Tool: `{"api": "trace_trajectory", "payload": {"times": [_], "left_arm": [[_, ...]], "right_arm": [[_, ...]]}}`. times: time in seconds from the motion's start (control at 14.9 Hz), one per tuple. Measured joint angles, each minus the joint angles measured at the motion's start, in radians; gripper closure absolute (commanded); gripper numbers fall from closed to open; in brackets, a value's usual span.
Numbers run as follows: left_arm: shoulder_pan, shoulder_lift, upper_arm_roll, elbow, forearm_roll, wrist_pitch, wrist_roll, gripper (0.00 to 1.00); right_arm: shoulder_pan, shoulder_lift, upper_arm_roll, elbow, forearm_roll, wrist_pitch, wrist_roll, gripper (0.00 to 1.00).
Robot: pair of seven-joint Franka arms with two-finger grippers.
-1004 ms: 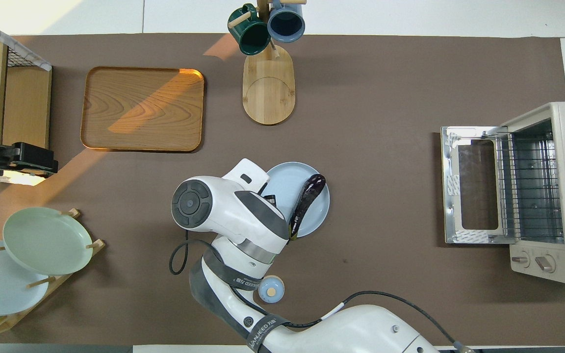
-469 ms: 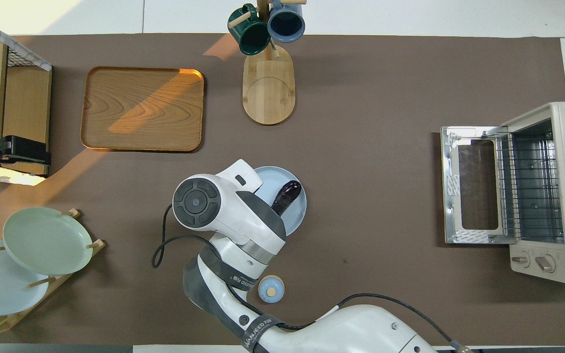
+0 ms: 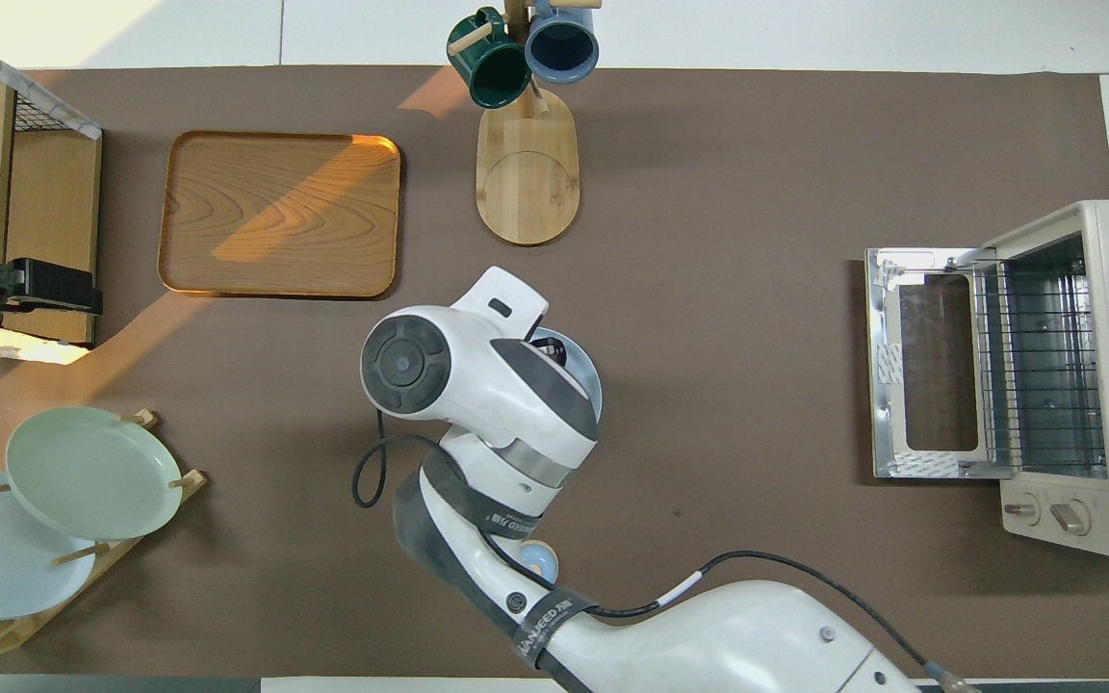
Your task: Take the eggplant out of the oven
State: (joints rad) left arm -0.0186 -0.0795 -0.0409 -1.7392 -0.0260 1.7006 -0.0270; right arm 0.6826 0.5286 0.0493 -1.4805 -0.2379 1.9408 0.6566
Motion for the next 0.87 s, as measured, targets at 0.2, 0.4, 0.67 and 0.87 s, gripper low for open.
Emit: {"api": "trace_trajectory", "payload": {"times": [0.2, 0.4, 0.67, 0.87], "left_arm": [[-0.027, 0.005, -0.014, -0.009, -0.003, 0.013, 0.009, 0.00], [-0.120, 0.024, -0.021, -0.037, -0.031, 0.056, 0.009, 0.00], [-0.268, 0.057, -0.026, -0.128, -0.111, 0.189, 0.007, 0.00], [-0.395, 0.125, -0.029, -0.151, -0.127, 0.287, -0.012, 0.00]], "right_arm": [[-0.095, -0.077, -0.005, -0.060, -0.027, -0.116, -0.077, 1.00], [-0.200, -0.158, -0.006, -0.226, -0.099, -0.103, -0.138, 1.00], [-0.311, -0.202, -0.006, -0.395, -0.142, 0.019, -0.169, 1.00], [-0.406, -0.213, -0.006, -0.478, -0.169, 0.104, -0.228, 1.00]]}}
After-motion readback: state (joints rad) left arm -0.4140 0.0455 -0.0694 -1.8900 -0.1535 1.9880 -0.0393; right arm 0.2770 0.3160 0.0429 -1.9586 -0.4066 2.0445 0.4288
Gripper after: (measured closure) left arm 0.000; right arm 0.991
